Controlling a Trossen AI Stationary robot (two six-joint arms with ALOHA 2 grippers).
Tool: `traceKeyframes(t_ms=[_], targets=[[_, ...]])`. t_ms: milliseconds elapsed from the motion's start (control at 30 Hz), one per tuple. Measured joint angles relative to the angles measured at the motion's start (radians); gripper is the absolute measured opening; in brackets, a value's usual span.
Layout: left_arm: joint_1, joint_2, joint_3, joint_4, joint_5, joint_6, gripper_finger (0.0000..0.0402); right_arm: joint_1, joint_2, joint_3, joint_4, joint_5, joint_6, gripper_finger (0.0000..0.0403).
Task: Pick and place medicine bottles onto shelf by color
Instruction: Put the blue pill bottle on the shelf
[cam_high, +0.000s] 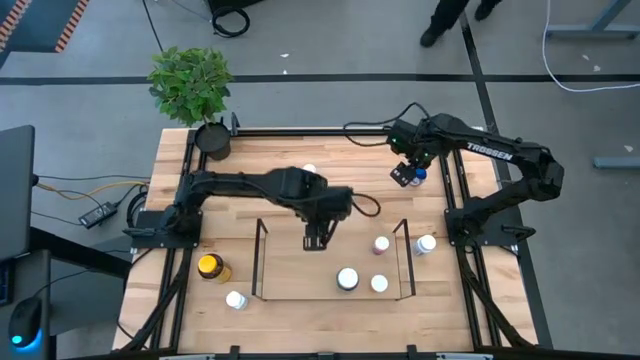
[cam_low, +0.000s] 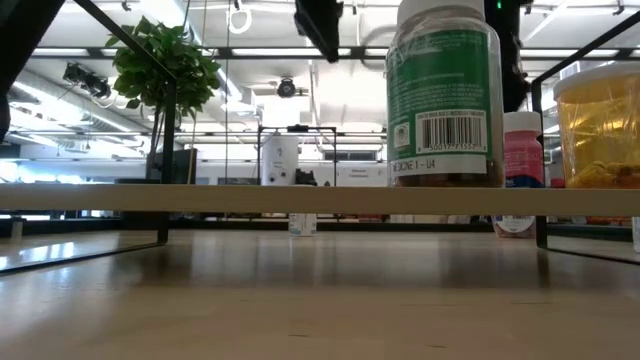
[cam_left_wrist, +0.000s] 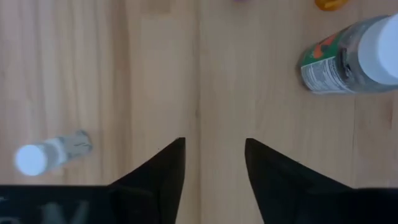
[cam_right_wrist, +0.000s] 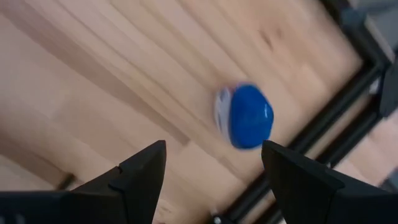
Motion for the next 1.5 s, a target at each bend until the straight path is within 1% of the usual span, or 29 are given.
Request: traceKeyframes(t_ms=[133,267,367,500,667,833,900,1100,1267,1500], targets=[[0.032,-0.034,0.000,-0.003,0.001,0.063,0.0198,-0.030,0.000,-0.063,0.002,-0.001,-0.002,0.0281],[0.079,-0.065,0.000,-0.005,0.013,0.101,0.0212,-0.047,0.000,-0.065,0.014,-0.001,-0.028,0.0302],[0.115,-0.079,0.000,-0.008,0.036,0.121,0.0217,-0.065,0.000,-0.062,0.033,0.029,-0.053,0.0321],[0.161,-0.090,-0.001,-0.017,0.075,0.136,0.0215,-0.121,0.000,-0.068,0.067,0.036,-0.063,0.0337],[0.204,-0.104,-0.001,-0.031,0.095,0.144,0.0208,-0.204,0.000,-0.101,0.087,0.014,-0.084,0.0339],[0.252,-0.126,-0.001,-0.052,0.098,0.147,0.0204,-0.274,0.000,-0.183,0.112,-0.044,-0.135,0.0339],[0.270,-0.141,-0.001,-0.059,0.097,0.143,0.0204,-0.289,0.000,-0.216,0.124,-0.046,-0.161,0.0339],[0.289,-0.170,-0.001,-0.068,0.097,0.113,0.0203,-0.305,0.000,-0.265,0.201,-0.052,-0.195,0.0339],[0.279,-0.196,-0.001,-0.081,0.097,0.058,0.0198,-0.316,0.000,-0.305,0.292,-0.104,-0.180,0.0339],[0.271,-0.227,-0.001,-0.095,0.095,-0.005,0.0190,-0.331,0.008,-0.380,0.350,-0.104,-0.196,0.0339]])
